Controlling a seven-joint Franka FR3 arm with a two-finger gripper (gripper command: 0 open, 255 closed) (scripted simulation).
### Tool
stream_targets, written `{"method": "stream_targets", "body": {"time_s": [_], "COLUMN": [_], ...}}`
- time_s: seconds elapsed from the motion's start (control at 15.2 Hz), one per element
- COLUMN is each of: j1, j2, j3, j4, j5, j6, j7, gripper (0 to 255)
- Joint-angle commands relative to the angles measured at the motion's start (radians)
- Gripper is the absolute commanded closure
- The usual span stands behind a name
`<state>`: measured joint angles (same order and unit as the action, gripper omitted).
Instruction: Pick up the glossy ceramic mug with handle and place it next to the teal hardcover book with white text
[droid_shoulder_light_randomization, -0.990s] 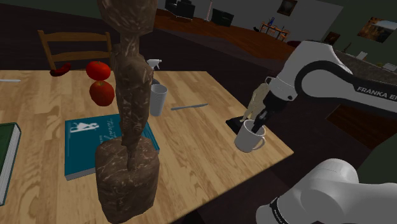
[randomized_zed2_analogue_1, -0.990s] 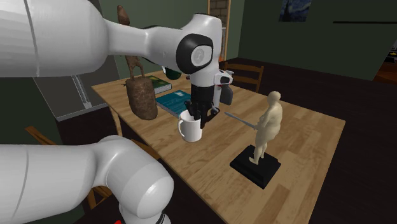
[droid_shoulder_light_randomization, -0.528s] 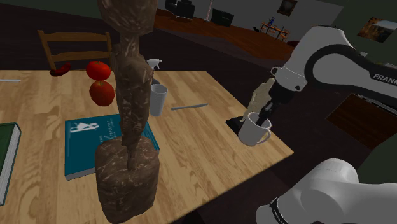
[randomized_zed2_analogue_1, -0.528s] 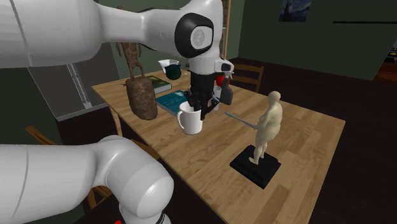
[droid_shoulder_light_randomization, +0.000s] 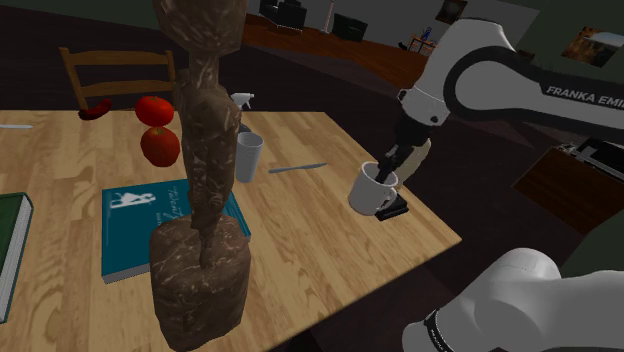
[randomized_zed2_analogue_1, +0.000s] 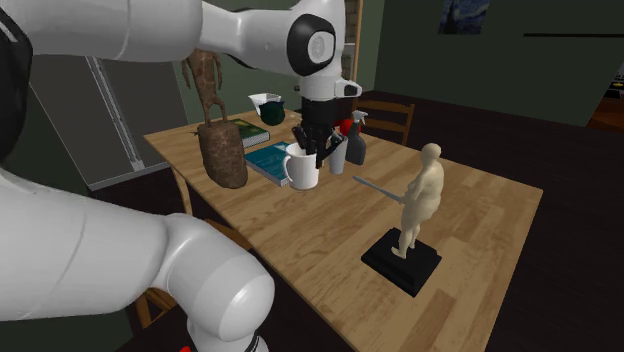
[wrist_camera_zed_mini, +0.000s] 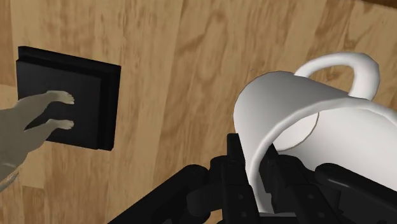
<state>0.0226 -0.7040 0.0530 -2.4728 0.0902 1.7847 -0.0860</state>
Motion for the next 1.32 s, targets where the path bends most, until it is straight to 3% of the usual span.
{"method": "stream_targets", "body": {"time_s": [0.0,0.66,1.25], "j1": [0.007,0.030,0.071], "j2": [0.094,0.473,0.833], "j3": [0.023,0.123,0.182], "j4": [0.069,0.399,0.811], "j5": [0.011,0.006,-0.071], "j6": [0.028,0.086,0.033], "j7": [0.024,0.153,0.277], "gripper": [255,255,255]}}
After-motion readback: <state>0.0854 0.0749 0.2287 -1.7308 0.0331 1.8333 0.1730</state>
